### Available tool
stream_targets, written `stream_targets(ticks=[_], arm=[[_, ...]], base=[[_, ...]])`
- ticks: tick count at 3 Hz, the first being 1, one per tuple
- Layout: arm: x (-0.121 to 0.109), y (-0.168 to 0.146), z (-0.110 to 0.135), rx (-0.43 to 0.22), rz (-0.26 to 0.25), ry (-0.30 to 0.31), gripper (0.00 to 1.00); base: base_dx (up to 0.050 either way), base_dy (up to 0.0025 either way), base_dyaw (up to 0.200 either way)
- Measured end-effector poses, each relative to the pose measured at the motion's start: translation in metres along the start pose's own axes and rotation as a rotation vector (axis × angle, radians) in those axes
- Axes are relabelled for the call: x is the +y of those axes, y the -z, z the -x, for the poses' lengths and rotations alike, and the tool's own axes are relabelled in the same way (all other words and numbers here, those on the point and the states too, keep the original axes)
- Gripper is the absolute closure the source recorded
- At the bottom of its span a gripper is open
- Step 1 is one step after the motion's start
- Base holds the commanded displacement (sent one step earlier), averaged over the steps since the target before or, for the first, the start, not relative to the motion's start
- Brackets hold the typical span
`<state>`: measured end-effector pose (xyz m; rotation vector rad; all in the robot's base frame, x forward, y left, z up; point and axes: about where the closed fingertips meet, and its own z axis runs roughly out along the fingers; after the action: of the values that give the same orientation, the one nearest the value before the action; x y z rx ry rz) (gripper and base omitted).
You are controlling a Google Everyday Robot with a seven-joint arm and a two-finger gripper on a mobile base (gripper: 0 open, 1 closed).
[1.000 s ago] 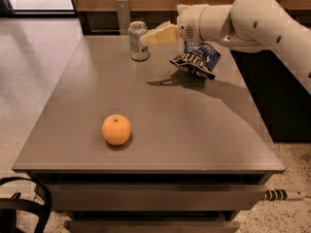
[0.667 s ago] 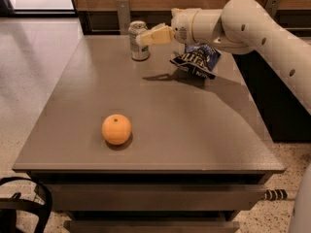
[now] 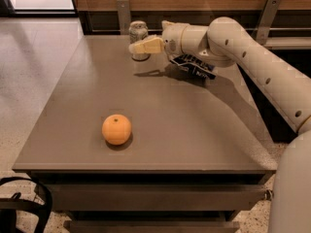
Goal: Pick 7up can
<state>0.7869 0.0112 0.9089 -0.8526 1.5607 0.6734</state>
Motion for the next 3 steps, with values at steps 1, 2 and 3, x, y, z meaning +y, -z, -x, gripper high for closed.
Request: stream_targets(ticks=[1,2,3], arm=[[0.002,-0.014,-0.006,-0.04,0.028,0.009,0.0],[0.004,-0.026,-0.004,-0.06,0.051,0.024,0.0],[0.004,-0.035,-0.002,-0.069,0.06,0.038,0.15]], base=[[0.0,0.0,0.0],[0.0,0.0,0.0],[0.0,0.0,0.0]])
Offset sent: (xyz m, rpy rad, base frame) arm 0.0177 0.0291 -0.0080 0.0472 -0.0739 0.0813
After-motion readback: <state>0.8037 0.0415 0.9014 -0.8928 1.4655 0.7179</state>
